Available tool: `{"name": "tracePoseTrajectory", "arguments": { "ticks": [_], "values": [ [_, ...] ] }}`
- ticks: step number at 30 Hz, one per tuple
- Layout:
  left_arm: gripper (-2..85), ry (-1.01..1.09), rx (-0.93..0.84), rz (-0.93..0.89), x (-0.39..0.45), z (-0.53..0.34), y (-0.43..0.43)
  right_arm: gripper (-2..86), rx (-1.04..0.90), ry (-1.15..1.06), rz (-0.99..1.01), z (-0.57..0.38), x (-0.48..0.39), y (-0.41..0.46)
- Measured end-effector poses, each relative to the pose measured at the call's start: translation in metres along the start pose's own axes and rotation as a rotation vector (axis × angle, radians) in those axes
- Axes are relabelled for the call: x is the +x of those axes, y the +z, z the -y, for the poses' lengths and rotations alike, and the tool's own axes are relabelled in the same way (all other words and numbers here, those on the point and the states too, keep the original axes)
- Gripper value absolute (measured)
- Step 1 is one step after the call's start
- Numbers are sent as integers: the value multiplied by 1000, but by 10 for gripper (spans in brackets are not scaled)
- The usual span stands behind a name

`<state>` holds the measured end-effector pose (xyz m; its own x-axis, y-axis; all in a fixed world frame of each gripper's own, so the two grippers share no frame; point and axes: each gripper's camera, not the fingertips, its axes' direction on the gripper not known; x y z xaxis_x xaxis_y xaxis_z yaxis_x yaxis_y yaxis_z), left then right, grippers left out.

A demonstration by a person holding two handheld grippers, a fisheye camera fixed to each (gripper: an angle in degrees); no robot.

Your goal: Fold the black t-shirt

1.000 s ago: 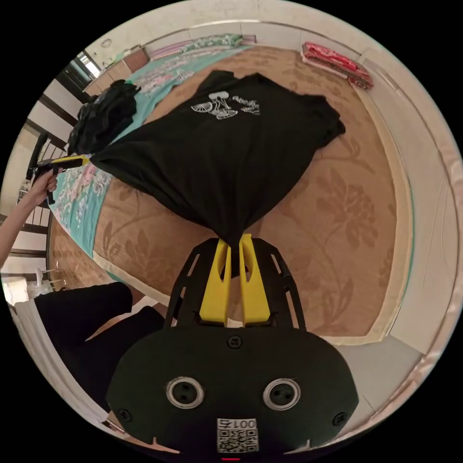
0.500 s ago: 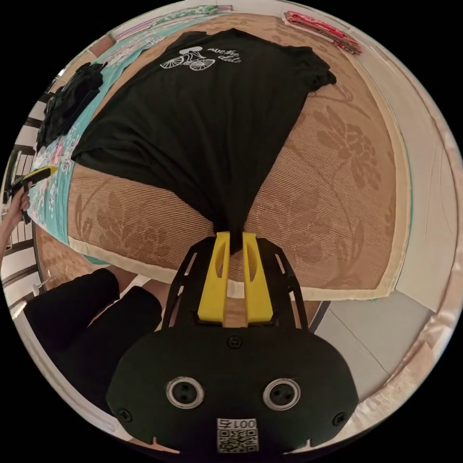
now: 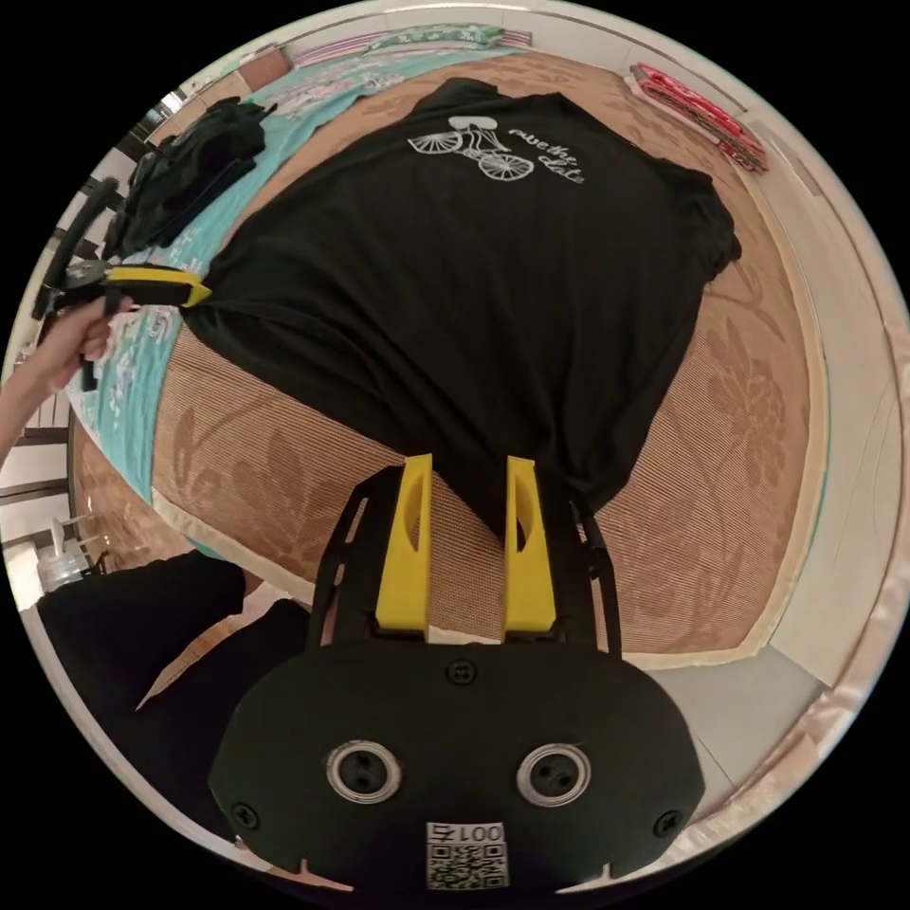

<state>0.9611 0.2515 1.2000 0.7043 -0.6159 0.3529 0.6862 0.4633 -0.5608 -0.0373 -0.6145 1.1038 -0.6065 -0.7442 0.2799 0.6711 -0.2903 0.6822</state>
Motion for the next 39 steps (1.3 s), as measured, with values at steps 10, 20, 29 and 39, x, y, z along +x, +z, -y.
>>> {"name": "tracePoseTrajectory", "arguments": {
  "ticks": [10, 20, 29, 39],
  "values": [
    [-8, -47, 191, -318, -49, -44, -97, 4, 22, 114, -58, -46, 28, -33],
    [-8, -25, 209, -356, -54, -64, -125, 35, 52, 155, 47, -107, 15, -63],
    [-9, 28, 341, -496, -30, -51, -182, 153, 189, 55, 168, -48, -67, -50],
    [-9, 112, 341, -404, -12, -49, -219, 43, 234, 182, -38, -59, -77, -57]
  ]
}}
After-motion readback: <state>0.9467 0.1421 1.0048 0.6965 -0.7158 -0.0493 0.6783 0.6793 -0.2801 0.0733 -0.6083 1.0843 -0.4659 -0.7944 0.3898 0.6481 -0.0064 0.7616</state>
